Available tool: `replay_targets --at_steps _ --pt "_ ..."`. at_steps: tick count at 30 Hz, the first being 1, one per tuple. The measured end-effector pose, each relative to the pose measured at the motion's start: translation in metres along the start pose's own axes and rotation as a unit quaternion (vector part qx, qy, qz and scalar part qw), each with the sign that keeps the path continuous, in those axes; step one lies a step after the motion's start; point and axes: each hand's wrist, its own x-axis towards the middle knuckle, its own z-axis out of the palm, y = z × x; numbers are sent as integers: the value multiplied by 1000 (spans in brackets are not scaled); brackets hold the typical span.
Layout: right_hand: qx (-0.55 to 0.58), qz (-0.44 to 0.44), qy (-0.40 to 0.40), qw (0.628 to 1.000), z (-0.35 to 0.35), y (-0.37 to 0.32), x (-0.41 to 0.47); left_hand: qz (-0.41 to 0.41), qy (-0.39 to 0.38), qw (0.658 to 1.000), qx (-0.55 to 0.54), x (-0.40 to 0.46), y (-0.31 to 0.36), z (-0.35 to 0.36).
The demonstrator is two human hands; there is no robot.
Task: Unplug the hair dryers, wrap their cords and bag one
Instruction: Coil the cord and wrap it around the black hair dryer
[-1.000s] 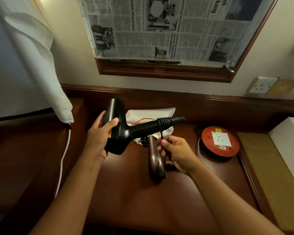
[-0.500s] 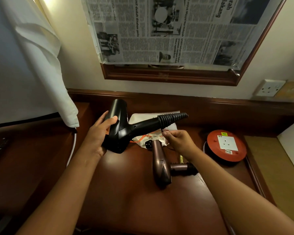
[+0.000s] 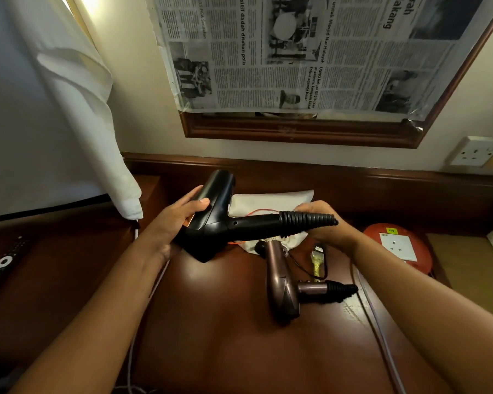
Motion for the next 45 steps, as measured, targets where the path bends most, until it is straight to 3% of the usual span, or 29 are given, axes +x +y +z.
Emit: replay_targets --at_steps 5,11,21,30,38,45 --pt "-39 24 -32 998 -14 -10 17 19 18 999 18 3 12 9" --pt "-78 -9 -59 995 -36 -35 31 24 10 998 64 5 25 12" --pt "-183 -42 -21 982 -57 -51 34 12 -1 996 85 18 27 26" --pt "-316 -92 8 944 -68 -61 31 27 14 996 79 29 26 35" --pt "-443 -223 50 867 -88 -78 34 54 32 996 65 29 44 41" --pt "-433 -196 44 879 -92 -89 28 87 63 991 83 30 54 51"
